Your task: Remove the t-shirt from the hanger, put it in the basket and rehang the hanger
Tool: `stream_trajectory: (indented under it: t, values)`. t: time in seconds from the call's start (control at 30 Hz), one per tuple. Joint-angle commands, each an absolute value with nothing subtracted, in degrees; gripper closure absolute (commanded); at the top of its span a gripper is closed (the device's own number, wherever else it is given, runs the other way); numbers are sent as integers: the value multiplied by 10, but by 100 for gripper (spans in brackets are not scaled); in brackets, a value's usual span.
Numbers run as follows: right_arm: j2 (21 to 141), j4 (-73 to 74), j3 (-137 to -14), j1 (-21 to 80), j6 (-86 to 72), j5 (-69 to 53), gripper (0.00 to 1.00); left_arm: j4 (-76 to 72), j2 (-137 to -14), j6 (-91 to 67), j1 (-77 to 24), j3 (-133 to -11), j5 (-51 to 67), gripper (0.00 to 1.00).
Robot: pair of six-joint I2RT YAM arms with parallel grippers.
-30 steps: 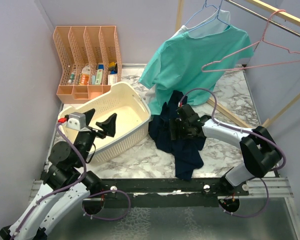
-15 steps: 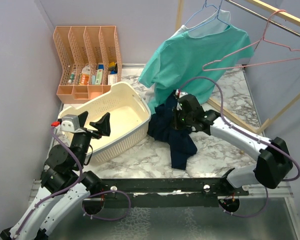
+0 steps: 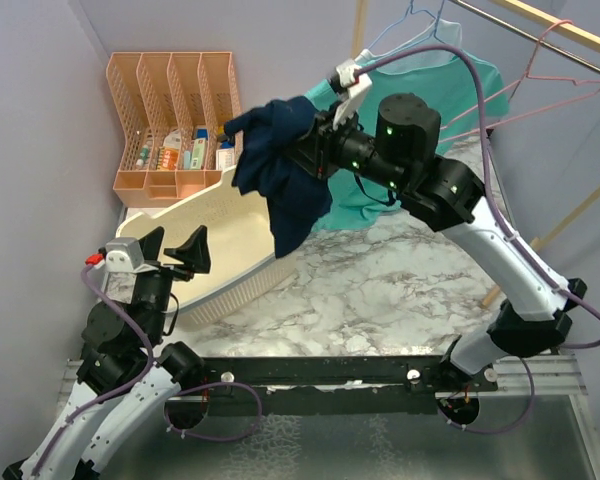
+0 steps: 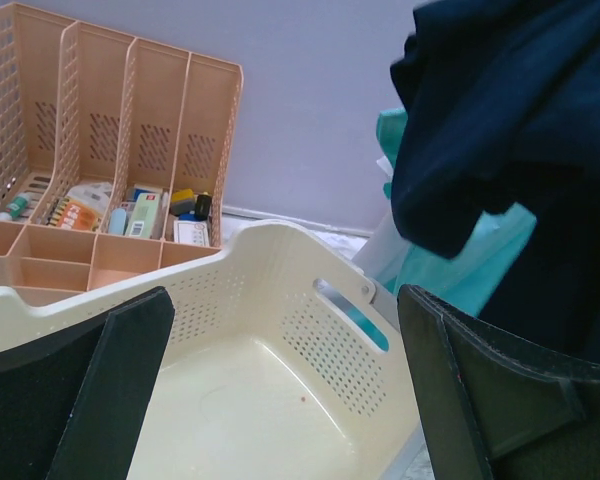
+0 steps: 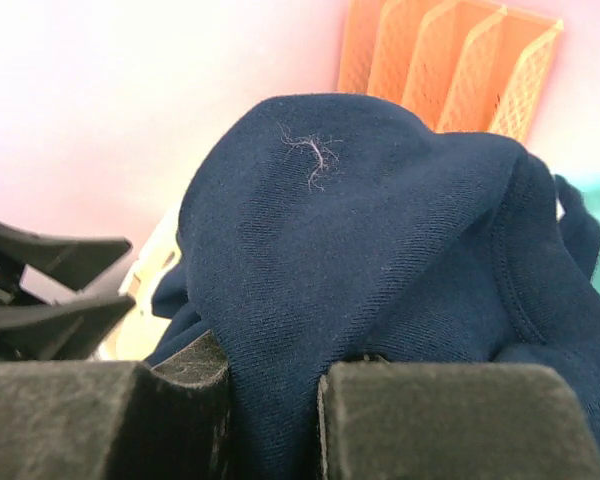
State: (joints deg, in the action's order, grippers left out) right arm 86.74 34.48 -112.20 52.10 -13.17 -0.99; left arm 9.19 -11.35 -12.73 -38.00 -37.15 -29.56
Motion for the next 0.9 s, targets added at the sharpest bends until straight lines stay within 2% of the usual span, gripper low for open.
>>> stream_trajectory:
  t: [0.0,0.27,0.47,0.63,0.67,0.73,0.87]
  values:
    - [947,302,-1240,520,-97,-75,99,93,-92,-135,-381,-363,-327,3]
    - [1041,229,-1226,525,-122,-133,99,95,-92,-139,-381,-363,-327,3]
    - [1113,247,-1182,549,-120,-100,99,95,-91,-138,-381,-364,-326,3]
    - [1187,317,-1204,554,-140,-71,98,95,-88,-138,-381,-363,-324,3]
    - [1195,327,-1208,554,-145,-67,91,95,-88,-138,-381,-363,-324,3]
    - [1195,331,-1201,555,-152,-61,63,95,-89,-139,-381,-363,-324,3]
    - [1154,312,-1169,555,-153,-44,28,95,-91,-139,-381,-362,-323,3]
